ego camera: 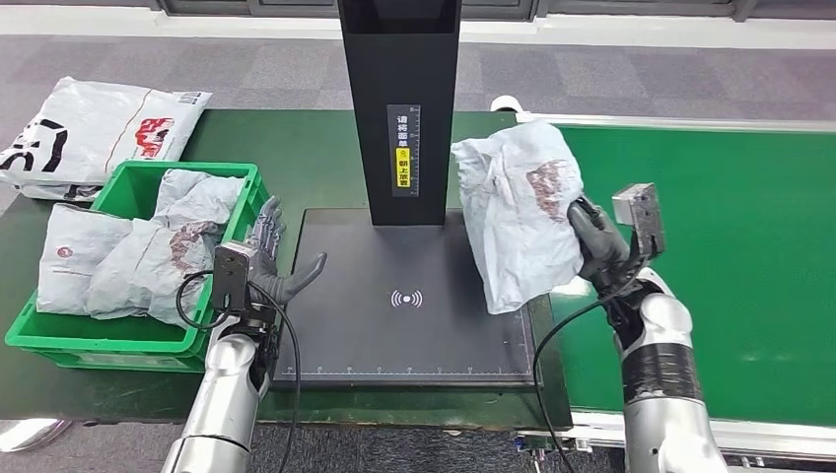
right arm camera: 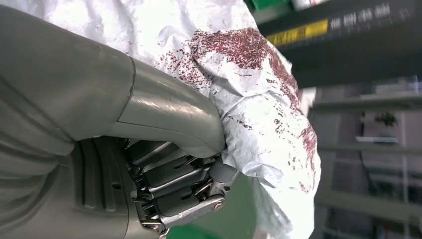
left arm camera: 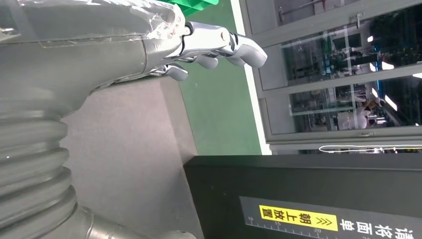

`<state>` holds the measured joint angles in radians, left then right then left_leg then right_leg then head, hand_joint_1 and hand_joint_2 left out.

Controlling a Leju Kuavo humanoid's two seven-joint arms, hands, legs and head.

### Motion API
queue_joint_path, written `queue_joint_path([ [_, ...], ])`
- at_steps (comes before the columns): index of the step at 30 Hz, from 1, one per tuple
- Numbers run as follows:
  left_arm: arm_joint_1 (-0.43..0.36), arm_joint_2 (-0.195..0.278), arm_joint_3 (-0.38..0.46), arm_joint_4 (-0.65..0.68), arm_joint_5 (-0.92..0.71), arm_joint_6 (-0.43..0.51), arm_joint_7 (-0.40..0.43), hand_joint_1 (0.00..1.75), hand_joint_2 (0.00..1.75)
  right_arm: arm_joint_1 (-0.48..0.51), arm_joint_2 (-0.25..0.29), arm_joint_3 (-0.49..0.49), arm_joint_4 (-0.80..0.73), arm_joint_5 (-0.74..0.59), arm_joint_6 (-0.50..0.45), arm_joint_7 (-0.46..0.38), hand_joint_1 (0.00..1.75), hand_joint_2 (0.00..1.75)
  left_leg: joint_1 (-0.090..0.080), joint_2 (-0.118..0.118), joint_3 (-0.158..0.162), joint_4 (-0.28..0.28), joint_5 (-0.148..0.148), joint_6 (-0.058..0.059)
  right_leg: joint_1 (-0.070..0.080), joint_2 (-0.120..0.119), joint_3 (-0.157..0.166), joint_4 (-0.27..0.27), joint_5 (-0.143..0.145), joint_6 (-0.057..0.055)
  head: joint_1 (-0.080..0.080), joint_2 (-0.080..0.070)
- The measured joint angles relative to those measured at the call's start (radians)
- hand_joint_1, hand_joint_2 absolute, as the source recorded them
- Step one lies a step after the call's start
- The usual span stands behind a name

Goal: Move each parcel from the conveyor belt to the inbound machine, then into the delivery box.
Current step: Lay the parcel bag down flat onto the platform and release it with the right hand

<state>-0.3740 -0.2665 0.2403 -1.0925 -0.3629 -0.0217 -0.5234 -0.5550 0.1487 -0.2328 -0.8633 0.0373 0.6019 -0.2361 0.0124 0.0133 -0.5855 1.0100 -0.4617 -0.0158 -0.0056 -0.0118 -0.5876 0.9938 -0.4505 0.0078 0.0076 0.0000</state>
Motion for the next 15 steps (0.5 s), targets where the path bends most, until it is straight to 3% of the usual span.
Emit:
queue_joint_path([
  [12,-0.015,-0.012,-0.010,0.018,0.000,0.002,0.003,0.00,1.75,-0.069,0.110,0.185,0.259,-0.022,-0.024,-0.047,1.75,1.75,0.000,-0.001,-0.001,0.000,0.000,-0.001,0.000,-0.001,-0.001,0.001,-0.001,-0.001,0.000,0.000],
  [15,-0.015,-0.012,-0.010,0.021,0.000,0.002,0.003,0.00,1.75,-0.074,0.115,0.196,0.284,-0.031,-0.019,-0.041,0.46,1.75,0.000,-0.001,-0.001,0.000,0.000,-0.001,0.000,-0.001,-0.001,0.001,-0.001,-0.001,0.000,0.000],
])
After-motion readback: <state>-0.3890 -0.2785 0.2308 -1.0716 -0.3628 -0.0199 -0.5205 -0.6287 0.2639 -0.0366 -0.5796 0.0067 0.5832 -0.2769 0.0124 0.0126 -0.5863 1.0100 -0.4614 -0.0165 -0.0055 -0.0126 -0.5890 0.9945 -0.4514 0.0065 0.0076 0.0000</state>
